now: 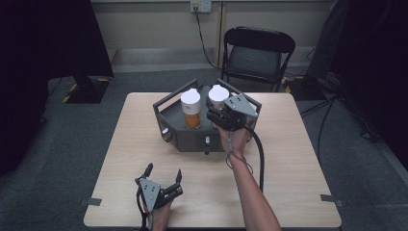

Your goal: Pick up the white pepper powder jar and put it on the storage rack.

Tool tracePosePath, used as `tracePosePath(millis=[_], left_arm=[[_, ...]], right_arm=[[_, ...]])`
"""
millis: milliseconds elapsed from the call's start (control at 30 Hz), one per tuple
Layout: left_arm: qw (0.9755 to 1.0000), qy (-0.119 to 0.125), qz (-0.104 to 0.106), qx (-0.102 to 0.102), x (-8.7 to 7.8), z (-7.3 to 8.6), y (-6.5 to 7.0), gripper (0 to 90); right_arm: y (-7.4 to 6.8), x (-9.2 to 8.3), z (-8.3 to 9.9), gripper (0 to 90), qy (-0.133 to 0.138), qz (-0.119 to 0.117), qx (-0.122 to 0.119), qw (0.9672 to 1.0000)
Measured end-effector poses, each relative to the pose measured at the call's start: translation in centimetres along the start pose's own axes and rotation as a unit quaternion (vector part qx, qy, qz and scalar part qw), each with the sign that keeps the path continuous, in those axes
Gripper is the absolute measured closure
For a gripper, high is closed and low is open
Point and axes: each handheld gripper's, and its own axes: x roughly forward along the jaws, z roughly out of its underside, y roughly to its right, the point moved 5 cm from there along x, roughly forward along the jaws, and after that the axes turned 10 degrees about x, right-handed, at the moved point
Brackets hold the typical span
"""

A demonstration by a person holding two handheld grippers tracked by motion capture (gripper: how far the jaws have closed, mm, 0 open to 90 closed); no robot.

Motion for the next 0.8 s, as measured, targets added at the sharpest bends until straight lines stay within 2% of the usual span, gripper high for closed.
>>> tracePosePath(millis=[100, 467, 667, 800], left_arm=[[1.0, 0.0, 0.0, 0.0, 0.0, 0.0, 0.0, 0.9], [1.0, 0.0, 0.0, 0.0, 0.0, 0.0, 0.0, 0.9], [1.0, 0.0, 0.0, 0.0, 0.0, 0.0, 0.0, 0.9], [1.0, 0.0, 0.0, 0.0, 0.0, 0.0, 0.0, 0.9]], right_arm=[[0.1, 0.3, 0.3, 30.1, 0.002, 0.003, 0.006, 1.0], [-0.1, 1.0, 1.4, 30.1, 0.001, 0.015, 0.003, 0.9999], [0.0, 1.4, 1.7, 30.1, -0.012, 0.014, 0.015, 0.9997], [0.1, 1.5, 1.9, 30.2, -0.01, 0.012, 0.016, 0.9997]])
